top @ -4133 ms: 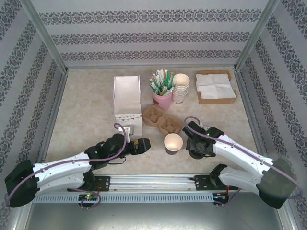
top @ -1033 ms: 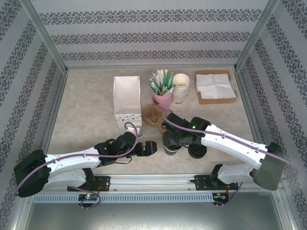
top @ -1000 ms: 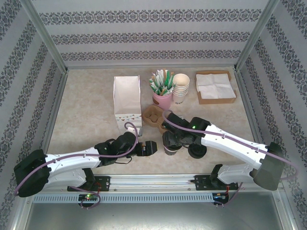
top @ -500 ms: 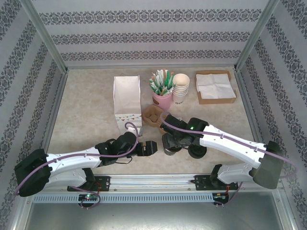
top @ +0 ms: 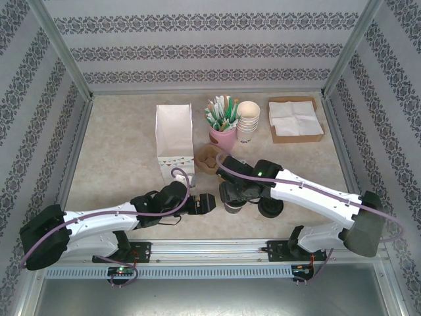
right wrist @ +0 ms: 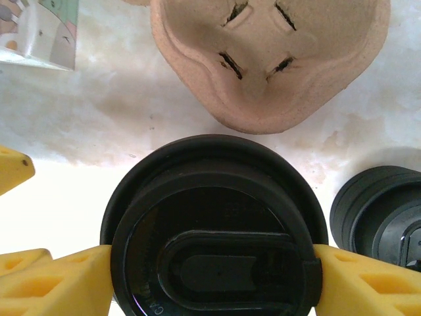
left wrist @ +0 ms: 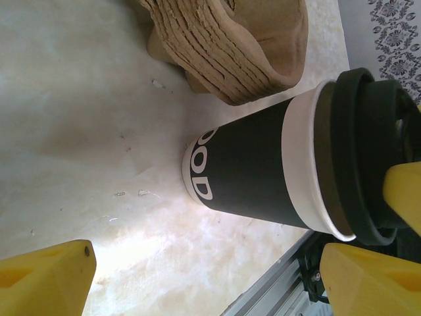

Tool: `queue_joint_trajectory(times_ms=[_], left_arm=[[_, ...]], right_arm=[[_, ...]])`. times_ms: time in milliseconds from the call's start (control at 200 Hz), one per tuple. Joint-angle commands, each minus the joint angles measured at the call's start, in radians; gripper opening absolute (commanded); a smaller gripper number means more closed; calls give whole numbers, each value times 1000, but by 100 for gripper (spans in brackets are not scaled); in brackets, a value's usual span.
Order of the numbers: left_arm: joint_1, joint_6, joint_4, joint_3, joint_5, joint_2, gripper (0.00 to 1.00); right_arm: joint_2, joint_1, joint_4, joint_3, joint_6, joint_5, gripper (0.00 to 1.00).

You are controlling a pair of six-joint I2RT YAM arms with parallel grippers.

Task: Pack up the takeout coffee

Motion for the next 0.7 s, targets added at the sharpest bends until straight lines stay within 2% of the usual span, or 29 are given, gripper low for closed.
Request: queue_joint_trajectory(times_ms=[0,694], left_arm=[[-15,-7,22,-12,-21,-5,89],[-15,-3,-24,-11,-69,-43,88]], right_arm=[[21,14,-30,14,-9,32,74],[73,42,-46,-44,31,37,74]])
